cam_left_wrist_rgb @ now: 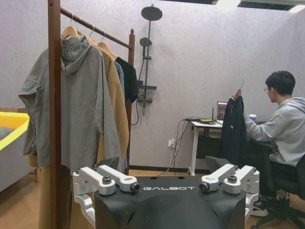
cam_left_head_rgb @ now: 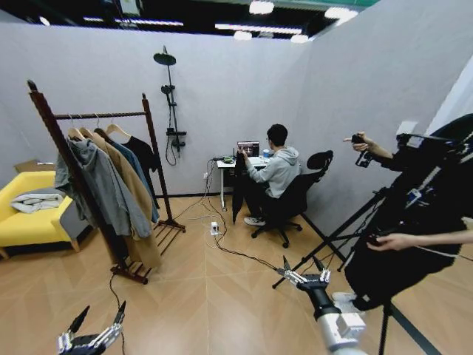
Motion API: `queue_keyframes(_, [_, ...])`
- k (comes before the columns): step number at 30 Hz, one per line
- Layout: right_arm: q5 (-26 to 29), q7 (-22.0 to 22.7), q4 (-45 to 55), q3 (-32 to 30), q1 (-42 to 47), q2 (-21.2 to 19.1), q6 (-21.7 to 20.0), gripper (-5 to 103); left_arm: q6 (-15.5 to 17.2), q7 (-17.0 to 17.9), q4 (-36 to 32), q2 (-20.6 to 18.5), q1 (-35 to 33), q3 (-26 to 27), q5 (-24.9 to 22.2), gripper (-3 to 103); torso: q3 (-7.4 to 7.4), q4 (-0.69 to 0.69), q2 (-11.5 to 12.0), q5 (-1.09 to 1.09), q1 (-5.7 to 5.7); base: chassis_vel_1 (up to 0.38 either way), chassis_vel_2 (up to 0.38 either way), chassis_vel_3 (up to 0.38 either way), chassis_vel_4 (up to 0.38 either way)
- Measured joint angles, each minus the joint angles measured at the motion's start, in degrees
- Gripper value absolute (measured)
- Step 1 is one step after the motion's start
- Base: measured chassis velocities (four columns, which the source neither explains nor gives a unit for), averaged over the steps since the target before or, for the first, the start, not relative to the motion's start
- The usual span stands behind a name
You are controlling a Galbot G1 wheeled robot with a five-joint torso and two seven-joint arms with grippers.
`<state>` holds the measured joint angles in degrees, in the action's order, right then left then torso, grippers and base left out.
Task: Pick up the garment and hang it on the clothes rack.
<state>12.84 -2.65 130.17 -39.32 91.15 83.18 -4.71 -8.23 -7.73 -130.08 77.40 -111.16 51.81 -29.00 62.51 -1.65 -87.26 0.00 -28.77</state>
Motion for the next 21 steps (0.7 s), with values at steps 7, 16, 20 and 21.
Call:
queue_keyframes(7, [0.9,-2.3,0.9,0.1,-0.3,0.3,-2.1,100,0.0,0.0,0.0,0.0,0.0,0.0,0.0,100,0.00,0.00,0.0,0.00,0.00,0.000,0.000,0.000,0.000])
queue_keyframes(16, [-0.3,-3.3,0.0,0.8,-2.5,1.0,-2.7,100,0.0,0.0,0.0,0.0,0.0,0.0,0.0,100,0.00,0.00,0.0,0.00,0.00,0.000,0.000,0.000,0.000])
queue_keyframes(20, [-1.0,-4.8,-0.1,0.4,-2.8,1.1,-2.7,100,0.0,0.0,0.0,0.0,0.0,0.0,0.0,100,0.00,0.00,0.0,0.00,0.00,0.000,0.000,0.000,0.000])
queue_keyframes(21, [-1.2,-5.0,-0.2,0.3,-2.8,1.2,-2.6,100,0.0,0.0,0.0,0.0,0.0,0.0,0.0,100,0.00,0.00,0.0,0.00,0.00,0.000,0.000,0.000,0.000])
